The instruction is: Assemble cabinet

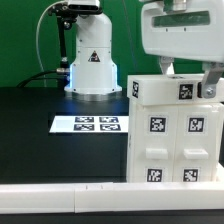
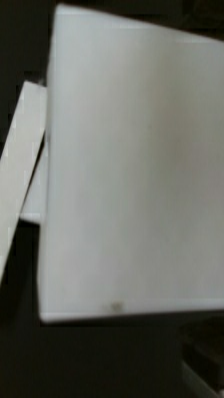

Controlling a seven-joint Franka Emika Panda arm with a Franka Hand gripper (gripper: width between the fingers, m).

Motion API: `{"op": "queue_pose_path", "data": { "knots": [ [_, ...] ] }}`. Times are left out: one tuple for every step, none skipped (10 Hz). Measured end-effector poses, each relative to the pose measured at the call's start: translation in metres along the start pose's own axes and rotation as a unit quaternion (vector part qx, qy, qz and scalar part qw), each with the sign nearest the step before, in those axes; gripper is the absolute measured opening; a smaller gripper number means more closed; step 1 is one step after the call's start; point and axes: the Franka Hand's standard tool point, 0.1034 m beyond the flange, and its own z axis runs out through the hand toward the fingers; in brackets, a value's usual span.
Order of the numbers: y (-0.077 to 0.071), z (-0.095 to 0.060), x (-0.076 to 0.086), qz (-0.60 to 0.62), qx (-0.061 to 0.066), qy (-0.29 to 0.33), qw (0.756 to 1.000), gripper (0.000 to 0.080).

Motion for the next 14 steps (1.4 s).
{"op": "queue_pose_path", "data": {
  "knots": [
    [-0.001, -0.005, -0.001, -0.007, 0.004, -0.005, 1.000, 0.0795],
    [-0.002, -0.013, -0.001, -0.047, 0.006, -0.010, 0.999, 0.0799],
    [-0.004, -0.020, 0.001, -0.132, 0.009, -0.010, 0.991, 0.0799],
    [-0.005, -0.020, 0.002, -0.222, 0.012, -0.007, 0.975, 0.0796],
    [-0.005, -0.020, 0.000, -0.284, 0.012, -0.007, 0.959, 0.0796],
    [-0.005, -0.020, 0.000, -0.318, 0.012, -0.006, 0.948, 0.0796],
    [-0.005, -0.019, 0.000, -0.347, 0.012, -0.006, 0.938, 0.0796],
    [-0.005, -0.019, 0.001, -0.378, 0.012, -0.005, 0.926, 0.0796],
    [-0.005, -0.021, 0.000, -0.423, 0.012, -0.003, 0.906, 0.0796],
    [-0.003, -0.026, -0.001, -0.478, 0.012, 0.001, 0.878, 0.0796],
    [0.000, -0.032, 0.000, -0.527, 0.013, 0.004, 0.850, 0.0796],
    [0.001, -0.034, 0.001, -0.576, 0.012, 0.005, 0.817, 0.0796],
    [0.001, -0.035, 0.000, -0.618, 0.010, 0.003, 0.786, 0.0796],
    [-0.001, -0.034, -0.006, -0.669, 0.000, -0.003, 0.743, 0.0796]
  ]
}}
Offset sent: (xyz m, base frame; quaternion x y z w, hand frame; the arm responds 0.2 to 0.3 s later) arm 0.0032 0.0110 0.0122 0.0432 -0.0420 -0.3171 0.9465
